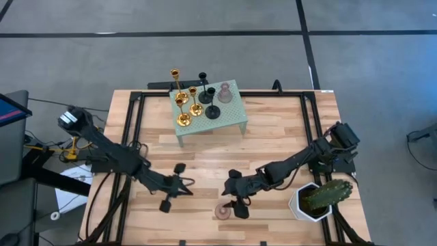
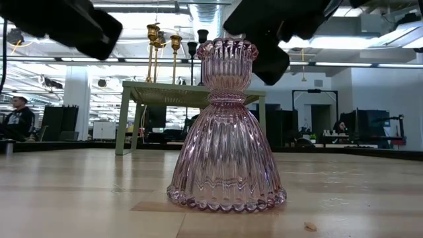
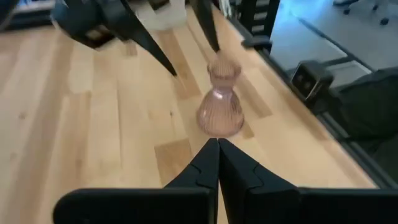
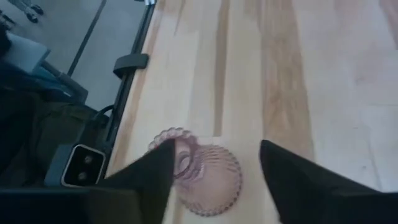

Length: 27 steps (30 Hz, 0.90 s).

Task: Pick & Place candle stick holders
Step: Put the violet candle holder on the shelf

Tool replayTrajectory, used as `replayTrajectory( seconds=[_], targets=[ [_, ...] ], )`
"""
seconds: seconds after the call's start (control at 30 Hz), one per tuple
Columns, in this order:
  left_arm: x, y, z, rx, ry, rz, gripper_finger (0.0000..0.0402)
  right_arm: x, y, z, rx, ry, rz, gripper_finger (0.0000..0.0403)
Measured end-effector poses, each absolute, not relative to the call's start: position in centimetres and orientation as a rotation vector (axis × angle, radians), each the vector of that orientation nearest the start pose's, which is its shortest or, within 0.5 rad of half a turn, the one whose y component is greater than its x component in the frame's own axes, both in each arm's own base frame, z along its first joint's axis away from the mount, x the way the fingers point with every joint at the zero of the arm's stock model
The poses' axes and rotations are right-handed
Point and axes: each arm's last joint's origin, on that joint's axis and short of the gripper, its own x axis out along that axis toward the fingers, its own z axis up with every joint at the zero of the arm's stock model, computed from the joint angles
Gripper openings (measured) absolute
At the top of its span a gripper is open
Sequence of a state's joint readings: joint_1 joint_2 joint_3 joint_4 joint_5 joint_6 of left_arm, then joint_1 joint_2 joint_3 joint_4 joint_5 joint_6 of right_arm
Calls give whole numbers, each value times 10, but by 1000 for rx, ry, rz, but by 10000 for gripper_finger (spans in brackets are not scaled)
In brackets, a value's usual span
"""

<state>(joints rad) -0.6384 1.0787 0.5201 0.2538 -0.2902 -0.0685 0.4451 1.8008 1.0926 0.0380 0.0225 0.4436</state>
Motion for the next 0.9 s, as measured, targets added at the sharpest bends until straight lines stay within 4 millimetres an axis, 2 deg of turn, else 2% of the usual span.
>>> replayTrajectory(
  seconds=[0.1,0.23,0.3,0.43,0.6,0.8,0.9],
  targets=[
    [199,-141,217,64,256,-361,4,347,159,187,270,735,261,173],
    [211,-159,205,40,188,-463,4,349,151,187,294,753,292,50],
    [216,-164,196,37,190,-498,4,350,149,186,252,747,298,15],
    [223,-170,186,6,159,-513,4,352,145,186,207,731,270,9],
    [232,-177,177,-46,127,-532,4,353,135,183,157,733,122,2],
    [257,-191,165,-77,175,-527,4,357,123,183,124,721,61,1],
    [270,-195,165,-86,169,-534,4,357,122,184,111,714,38,0]
  ],
)
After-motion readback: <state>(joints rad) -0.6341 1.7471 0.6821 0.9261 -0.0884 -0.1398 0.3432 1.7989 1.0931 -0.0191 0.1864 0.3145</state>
